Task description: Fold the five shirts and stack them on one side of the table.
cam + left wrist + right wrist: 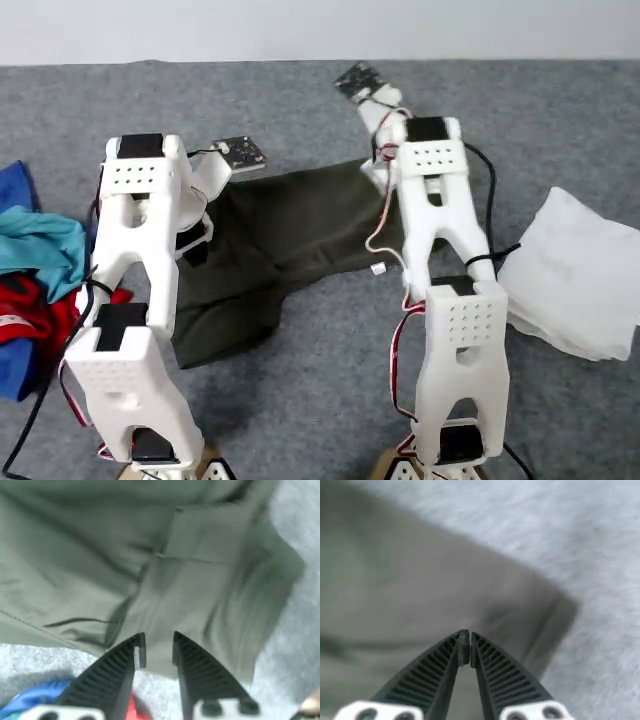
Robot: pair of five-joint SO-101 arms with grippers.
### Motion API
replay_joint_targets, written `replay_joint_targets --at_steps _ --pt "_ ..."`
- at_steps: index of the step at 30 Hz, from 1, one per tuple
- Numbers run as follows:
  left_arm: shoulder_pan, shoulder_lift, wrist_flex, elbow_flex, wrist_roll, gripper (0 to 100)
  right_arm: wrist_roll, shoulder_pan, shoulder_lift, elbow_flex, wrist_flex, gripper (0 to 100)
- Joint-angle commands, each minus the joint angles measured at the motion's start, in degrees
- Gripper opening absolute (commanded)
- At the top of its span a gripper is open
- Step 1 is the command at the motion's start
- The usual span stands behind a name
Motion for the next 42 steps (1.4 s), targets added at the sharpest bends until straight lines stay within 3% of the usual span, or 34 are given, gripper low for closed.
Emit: replay_joint_targets --at_steps 1,8,16,22,30,35,42 --pt "0.6 3.2 -2.6 -0.5 2.8 12 -0.8 -0.9 -5.8 -1.8 7.3 1.0" --pt "0.1 9.1 -4.1 -0.5 6.5 16 -4.0 -1.5 -6.6 -1.8 19.1 1.5" --pt "-8.7 -3.9 2.3 -4.8 9.4 16 -7.6 -6.4 -6.7 -1.8 22.7 1.6" --pt "-23.5 -17.1 4.2 -5.8 13.5 16 -8.6 -13.9 -6.7 -1.8 22.1 6.5" --pt "-42.2 -26.9 4.1 -5.8 13.7 16 -18.8 -23.4 -6.0 -1.8 15.3 19.6" --pt "-47.4 -27.0 4.1 -5.2 13.6 16 -18.8 -28.2 -4.8 -1.8 11.3 19.9" --pt "-47.7 -27.6 4.1 -2.0 13.5 15 -18.8 -31.3 0.4 -1.8 8.9 19.8"
